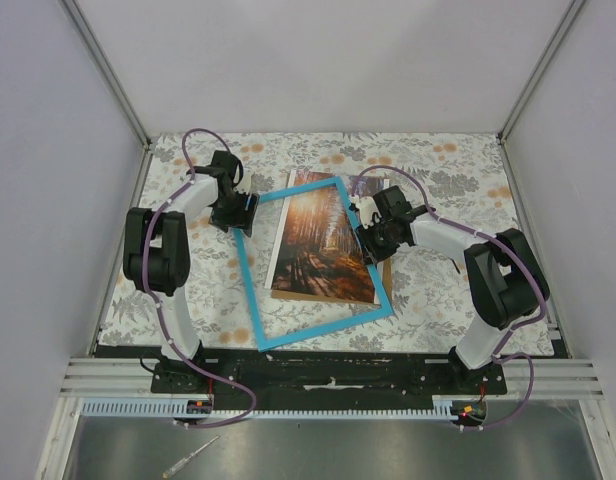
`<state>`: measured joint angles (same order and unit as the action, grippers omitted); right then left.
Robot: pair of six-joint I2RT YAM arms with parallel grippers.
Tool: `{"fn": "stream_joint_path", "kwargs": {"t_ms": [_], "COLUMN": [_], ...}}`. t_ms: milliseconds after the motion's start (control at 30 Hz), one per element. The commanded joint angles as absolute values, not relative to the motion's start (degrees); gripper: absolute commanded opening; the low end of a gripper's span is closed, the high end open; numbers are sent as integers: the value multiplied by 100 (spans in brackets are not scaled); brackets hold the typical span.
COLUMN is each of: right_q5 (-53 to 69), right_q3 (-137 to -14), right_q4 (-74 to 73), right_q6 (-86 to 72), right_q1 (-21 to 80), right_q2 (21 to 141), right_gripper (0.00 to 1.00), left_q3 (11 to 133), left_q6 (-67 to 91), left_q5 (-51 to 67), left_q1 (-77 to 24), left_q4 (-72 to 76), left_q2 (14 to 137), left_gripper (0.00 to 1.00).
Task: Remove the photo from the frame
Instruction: Pick up the photo frame item from the photo frame.
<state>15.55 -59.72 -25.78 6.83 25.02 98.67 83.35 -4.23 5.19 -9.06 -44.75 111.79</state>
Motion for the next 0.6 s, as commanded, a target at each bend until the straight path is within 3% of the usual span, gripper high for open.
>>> {"fn": "stream_joint_path", "kwargs": {"t_ms": [0,567], "right_q5": [1564,1503], "right_q3": [-6108,-6504], "right_q4": [-2566,-2944], "right_q6": [835,993], "right_q1": [2566,2724], "right_q2": [9923,10055], "right_gripper": [25,31], "left_q3": [8270,8367], "left_q6": [-290,-308], "left_q5": [247,395], "left_q1": [-888,-835], "left_q4": [-4403,-4403], "left_q2": [11091,11540], "left_gripper": [74,63]}}
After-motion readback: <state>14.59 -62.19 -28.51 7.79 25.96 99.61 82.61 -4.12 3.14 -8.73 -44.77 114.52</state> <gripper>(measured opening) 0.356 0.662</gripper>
